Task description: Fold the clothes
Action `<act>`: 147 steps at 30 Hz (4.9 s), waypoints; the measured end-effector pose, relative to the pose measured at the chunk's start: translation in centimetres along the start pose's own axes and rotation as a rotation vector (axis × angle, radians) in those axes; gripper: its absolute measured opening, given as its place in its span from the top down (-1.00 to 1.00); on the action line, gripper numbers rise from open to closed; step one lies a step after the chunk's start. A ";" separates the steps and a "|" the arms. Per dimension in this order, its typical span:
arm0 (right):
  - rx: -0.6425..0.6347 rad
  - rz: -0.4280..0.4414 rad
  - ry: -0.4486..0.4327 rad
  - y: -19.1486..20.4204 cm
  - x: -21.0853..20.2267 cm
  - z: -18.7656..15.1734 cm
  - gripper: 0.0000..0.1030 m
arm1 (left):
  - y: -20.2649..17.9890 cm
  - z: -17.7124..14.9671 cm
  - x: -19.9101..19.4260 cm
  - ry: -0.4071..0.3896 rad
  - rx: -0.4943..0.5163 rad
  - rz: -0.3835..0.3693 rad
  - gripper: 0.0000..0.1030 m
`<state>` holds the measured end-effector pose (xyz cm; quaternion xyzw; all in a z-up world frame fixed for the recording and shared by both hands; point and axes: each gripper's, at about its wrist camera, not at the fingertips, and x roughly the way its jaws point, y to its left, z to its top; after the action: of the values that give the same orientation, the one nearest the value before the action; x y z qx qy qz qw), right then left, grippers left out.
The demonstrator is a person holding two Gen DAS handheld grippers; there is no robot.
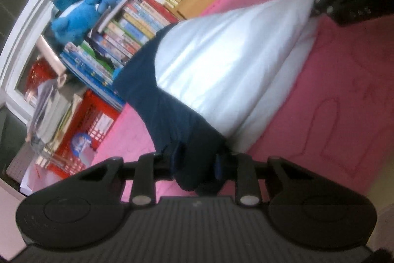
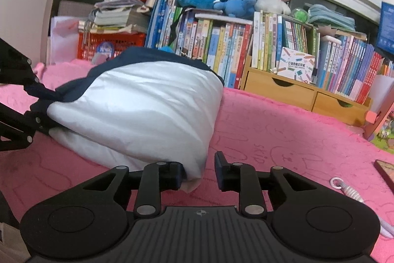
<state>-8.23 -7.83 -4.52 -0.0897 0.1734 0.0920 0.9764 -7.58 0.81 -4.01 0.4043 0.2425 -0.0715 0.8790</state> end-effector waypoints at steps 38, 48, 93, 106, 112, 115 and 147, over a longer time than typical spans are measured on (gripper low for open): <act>0.148 0.350 0.056 -6.2 4.2 6.4 -0.04 | 16.4 -1.0 -0.2 -0.306 -0.882 -0.410 0.14; -0.136 0.389 0.142 -3.7 4.9 5.9 -0.08 | 10.4 -1.4 4.5 -0.054 -0.740 -0.309 0.02; 0.320 0.382 0.167 -9.5 19.7 8.3 0.01 | 21.4 12.8 28.8 0.060 -1.075 -0.640 0.77; 0.361 0.385 0.164 -10.4 19.6 7.9 -0.15 | 10.1 11.9 13.5 -0.093 -0.348 -0.120 0.29; 0.388 0.397 0.161 -10.8 19.6 7.9 -0.24 | 12.4 6.7 18.9 0.095 -0.468 0.142 0.24; 0.407 0.399 0.166 -11.2 19.8 7.7 -0.28 | 15.5 5.5 18.3 0.151 -0.642 0.147 0.25; 0.477 0.401 0.184 -12.3 20.6 6.9 -0.50 | 12.8 6.6 9.3 -0.031 -0.608 0.092 -0.41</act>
<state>15.56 -15.26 -3.72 0.1698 0.2920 0.2308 0.9125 7.12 5.02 3.84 0.1323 0.2207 0.0378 0.9656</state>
